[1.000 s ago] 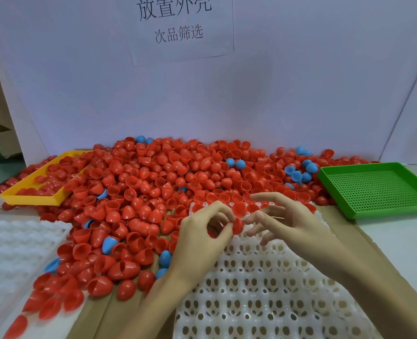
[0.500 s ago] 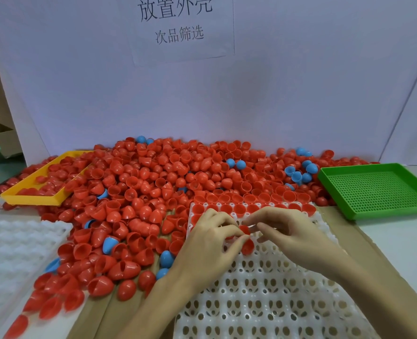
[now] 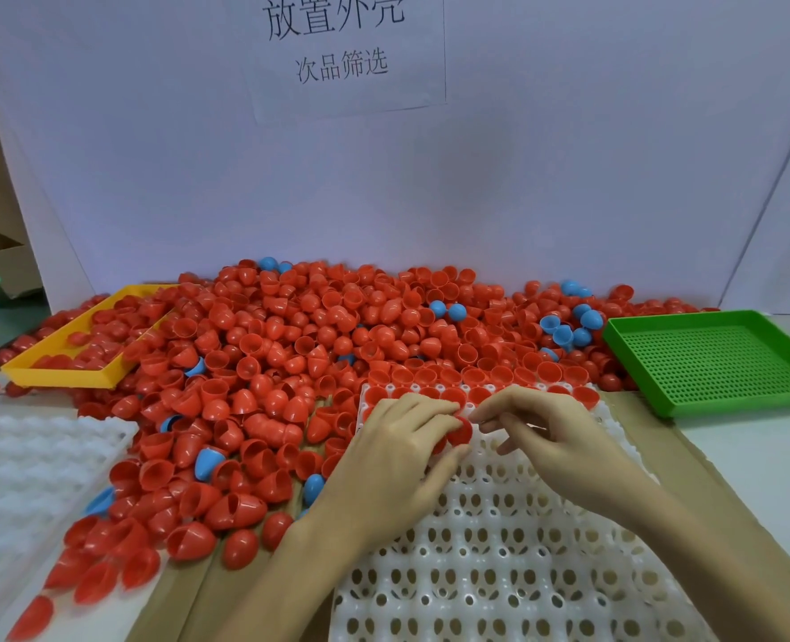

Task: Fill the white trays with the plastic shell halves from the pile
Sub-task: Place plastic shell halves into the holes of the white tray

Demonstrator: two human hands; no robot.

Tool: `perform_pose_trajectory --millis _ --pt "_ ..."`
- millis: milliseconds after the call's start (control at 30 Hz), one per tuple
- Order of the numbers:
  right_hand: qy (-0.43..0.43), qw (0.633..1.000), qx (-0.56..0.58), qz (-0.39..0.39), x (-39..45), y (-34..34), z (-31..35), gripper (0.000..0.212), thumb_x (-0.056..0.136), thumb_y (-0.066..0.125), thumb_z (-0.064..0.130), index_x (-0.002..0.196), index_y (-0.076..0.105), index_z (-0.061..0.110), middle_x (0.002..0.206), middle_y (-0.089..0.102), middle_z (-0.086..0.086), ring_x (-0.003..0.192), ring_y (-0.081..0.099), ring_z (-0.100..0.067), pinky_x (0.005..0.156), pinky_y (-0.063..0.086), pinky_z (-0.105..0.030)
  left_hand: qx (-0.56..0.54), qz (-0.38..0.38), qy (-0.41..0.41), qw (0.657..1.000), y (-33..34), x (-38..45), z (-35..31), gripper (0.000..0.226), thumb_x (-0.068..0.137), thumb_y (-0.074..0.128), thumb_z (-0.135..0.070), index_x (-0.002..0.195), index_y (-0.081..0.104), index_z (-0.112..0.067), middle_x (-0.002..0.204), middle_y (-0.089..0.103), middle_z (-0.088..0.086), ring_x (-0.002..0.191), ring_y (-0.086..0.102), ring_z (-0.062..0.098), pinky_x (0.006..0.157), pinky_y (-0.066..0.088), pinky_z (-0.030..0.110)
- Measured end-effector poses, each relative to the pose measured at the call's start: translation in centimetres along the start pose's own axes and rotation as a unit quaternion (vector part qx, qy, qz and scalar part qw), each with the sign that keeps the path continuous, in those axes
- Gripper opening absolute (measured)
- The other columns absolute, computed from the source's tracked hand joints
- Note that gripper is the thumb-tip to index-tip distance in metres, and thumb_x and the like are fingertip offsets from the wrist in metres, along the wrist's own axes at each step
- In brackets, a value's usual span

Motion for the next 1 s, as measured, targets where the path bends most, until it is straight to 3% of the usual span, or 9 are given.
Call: perform_pose_trajectory --millis 133,233,300,400,500,600,700,867,1000 --pt "0.003 1.000 0.004 -0.006 0.0 -0.1 -0.1 0.038 0.106 0.048 0.000 0.105 0.075 0.028 0.105 0.074 0.020 0.103 0.072 -0.003 0.082 0.062 -0.029 0.014 0.107 -0.010 0.994 1.7 -0.3 0.7 0.055 0.109 0.030 -0.057 0.151 0.053 -0.029 0.167 0.033 -0.016 0.155 0.015 -0.004 0.119 -0.009 0.012" --pt "0.008 1.000 0.000 -0.001 0.0 0.0 -0.3 0.037 0.106 0.049 0.002 0.105 0.075 0.028 0.106 0.075 0.018 0.104 0.072 -0.003 0.082 0.062 -0.029 0.012 0.151 -0.020 0.988 2.4 -0.5 1.1 0.060 0.109 0.016 -0.059 0.156 0.042 -0.032 0.172 0.015 -0.017 0.157 -0.006 -0.005 0.123 -0.014 0.021" --pt "0.009 1.000 0.000 -0.001 0.1 0.0 -0.3 0.036 0.106 0.050 0.003 0.105 0.076 0.028 0.106 0.075 0.017 0.104 0.072 -0.003 0.082 0.062 -0.029 0.013 0.159 -0.023 0.987 2.5 -0.5 1.2 0.062 0.108 0.012 -0.060 0.157 0.040 -0.032 0.173 0.012 -0.016 0.157 -0.009 -0.005 0.126 -0.012 0.025" --pt "0.007 1.000 0.001 0.000 0.1 0.0 -0.3 0.037 0.106 0.049 0.003 0.104 0.076 0.029 0.106 0.075 0.019 0.103 0.071 -0.001 0.081 0.062 -0.028 0.009 0.163 -0.021 0.986 2.4 -0.5 1.0 0.066 0.106 0.011 -0.063 0.155 0.041 -0.032 0.173 0.016 -0.014 0.158 -0.003 -0.003 0.125 -0.009 0.021" --pt "0.006 1.000 0.000 -0.002 0.1 -0.1 -0.5 0.039 0.107 0.048 0.002 0.104 0.076 0.030 0.107 0.075 0.021 0.104 0.072 -0.001 0.081 0.062 -0.028 -0.011 0.106 -0.020 0.994 1.3 -0.2 1.1 0.057 0.109 0.020 -0.058 0.144 0.056 -0.031 0.166 0.036 -0.013 0.155 0.017 -0.003 0.124 0.002 0.018" --pt "0.003 1.000 -0.013 -0.006 0.1 0.0 -0.6 0.039 0.107 0.049 0.004 0.102 0.075 0.033 0.108 0.074 0.024 0.103 0.071 -0.001 0.080 0.062 -0.028 -0.065 -0.001 -0.084 0.994 -0.5 0.4 2.9 0.044 0.110 0.034 -0.052 0.135 0.063 -0.031 0.145 0.055 -0.021 0.138 0.038 -0.011 0.118 0.023 0.017" --pt "-0.001 1.000 -0.014 -0.010 0.1 -0.1 -0.5 0.040 0.107 0.050 0.005 0.101 0.075 0.036 0.107 0.073 0.027 0.102 0.071 0.000 0.080 0.063 -0.027 -0.046 -0.061 -0.174 0.982 -1.7 1.1 6.4 0.040 0.109 0.043 -0.046 0.136 0.063 -0.025 0.138 0.056 -0.018 0.128 0.042 -0.007 0.115 0.033 0.023" --pt "0.003 1.000 -0.024 -0.014 0.1 -0.4 -0.4 0.039 0.106 0.051 0.008 0.102 0.074 0.039 0.106 0.074 0.022 0.099 0.072 -0.002 0.080 0.062 -0.028 -0.002 -0.003 -0.239 0.971 -1.2 3.2 11.0 0.043 0.109 0.043 -0.047 0.138 0.063 -0.023 0.152 0.051 -0.008 0.143 0.037 0.011 0.123 0.022 0.039" --pt "0.003 1.000 -0.020 -0.012 0.0 -0.3 -0.2 0.039 0.106 0.051 0.007 0.101 0.074 0.038 0.105 0.074 0.024 0.099 0.072 -0.001 0.080 0.063 -0.029 -0.021 0.048 -0.265 0.963 -0.1 4.5 12.5 0.043 0.111 0.036 -0.047 0.128 0.070 -0.026 0.136 0.063 -0.014 0.136 0.042 0.013 0.119 0.017 0.043"
Point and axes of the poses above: each hand's wrist, its own x-axis towards the middle knuckle, its own y-axis out of the palm, z = x × y, the point moved 7 cm from there along x, towards the middle knuckle
